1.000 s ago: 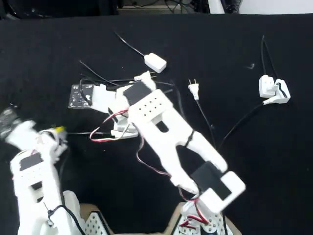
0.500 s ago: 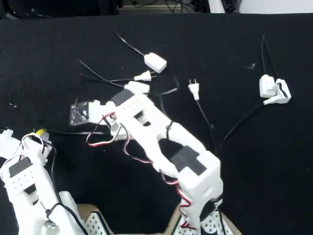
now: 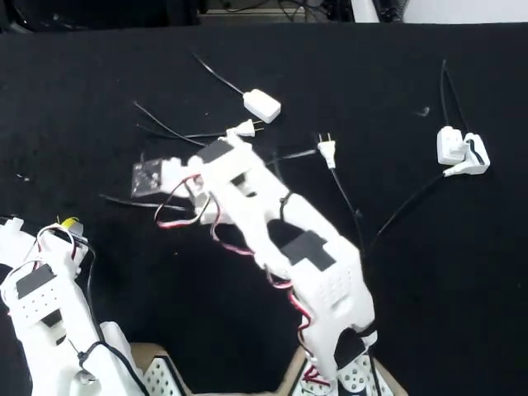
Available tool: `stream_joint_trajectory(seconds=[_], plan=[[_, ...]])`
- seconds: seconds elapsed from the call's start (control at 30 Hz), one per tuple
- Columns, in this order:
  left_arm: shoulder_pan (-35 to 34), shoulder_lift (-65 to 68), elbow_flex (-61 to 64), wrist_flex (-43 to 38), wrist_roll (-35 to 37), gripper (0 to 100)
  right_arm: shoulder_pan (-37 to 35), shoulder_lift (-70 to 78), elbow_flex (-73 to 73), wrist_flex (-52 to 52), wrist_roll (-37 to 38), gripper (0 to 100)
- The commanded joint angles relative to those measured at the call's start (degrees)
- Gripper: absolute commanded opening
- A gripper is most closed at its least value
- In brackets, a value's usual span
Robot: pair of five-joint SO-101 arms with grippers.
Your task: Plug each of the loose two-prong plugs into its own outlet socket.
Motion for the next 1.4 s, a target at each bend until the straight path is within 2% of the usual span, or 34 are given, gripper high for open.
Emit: stream_joint_trajectory(seconds=[0.0, 0.13, 0.2, 0.43, 0.57, 0.8, 0.93, 1.07, 1.37], plan=[[-0.31, -0.53, -3.3, -0.53, 0.44, 26, 3.43, -6.2, -6.64, 5.63, -6.07, 1.0], [-0.31, -0.53, -3.3, -0.53, 0.44, 26, 8.0, -13.14, -8.92, 7.91, -20.92, 1.1], [-0.22, -0.44, -3.3, -0.53, 0.44, 26, 10.99, -16.92, -8.92, 9.67, -26.02, 1.1], [-0.22, -0.44, -3.21, -0.62, 0.44, 26, 20.22, -26.42, -9.01, 15.38, -31.91, 1.1], [-0.22, -0.44, -3.21, -0.7, 0.44, 26, 29.01, -28.09, -8.4, 13.27, -34.55, 1.1], [-0.22, -0.44, -3.12, -0.7, 0.35, 26, 46.07, -19.56, -6.9, -2.55, -34.9, 1.1], [-0.22, -0.44, -3.03, -0.79, 0.35, 26, 47.56, -9.63, -8.84, -7.3, -34.81, 1.1], [-0.22, 0.0, -2.68, -2.64, 0.35, 26, 47.74, 0.04, -16.31, -6.95, -34.9, 1.1], [-0.22, 0.0, -2.59, -2.64, 0.35, 26, 54.33, 14.11, -34.51, -4.66, -34.99, 1.1]])
